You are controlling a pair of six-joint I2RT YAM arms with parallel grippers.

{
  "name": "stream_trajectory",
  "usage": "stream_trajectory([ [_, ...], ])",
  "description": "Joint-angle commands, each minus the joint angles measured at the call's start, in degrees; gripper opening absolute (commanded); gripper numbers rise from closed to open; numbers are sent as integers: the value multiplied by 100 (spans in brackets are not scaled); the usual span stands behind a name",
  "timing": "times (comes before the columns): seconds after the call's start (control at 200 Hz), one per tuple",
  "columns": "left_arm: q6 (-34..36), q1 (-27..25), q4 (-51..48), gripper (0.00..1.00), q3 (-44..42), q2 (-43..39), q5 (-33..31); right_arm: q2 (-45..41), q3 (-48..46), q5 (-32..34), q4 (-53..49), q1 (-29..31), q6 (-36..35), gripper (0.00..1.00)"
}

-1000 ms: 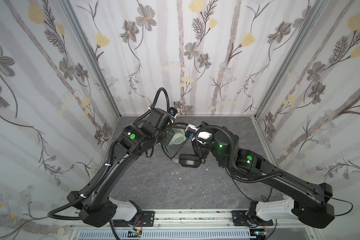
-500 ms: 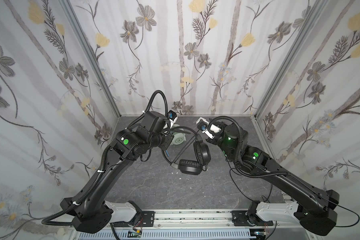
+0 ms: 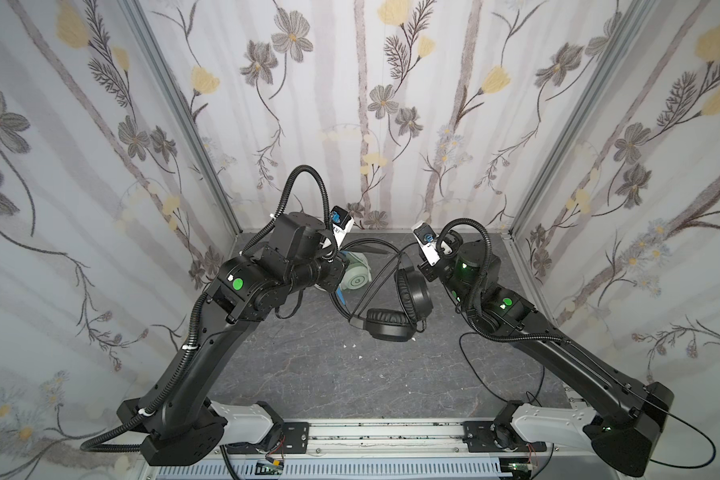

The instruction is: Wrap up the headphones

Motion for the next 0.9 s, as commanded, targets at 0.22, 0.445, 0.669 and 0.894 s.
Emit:
stream_trajectory([
  [0.22,-289,4,320,0,768,225,283,54,-534,-803,1129,-336,1102,22],
  [0.445,-462,6,364,0,1216,396,345,47,-897,-985,1422,-404,1550,20],
  [0.669,-767,6,541,0,1490,525,290,233,-1104,-1004,1554,-413,1793,17],
  [0.894,-1260,17,744,0,1888,681,225,297,-1331,-1287,1682,-410,2038,17],
])
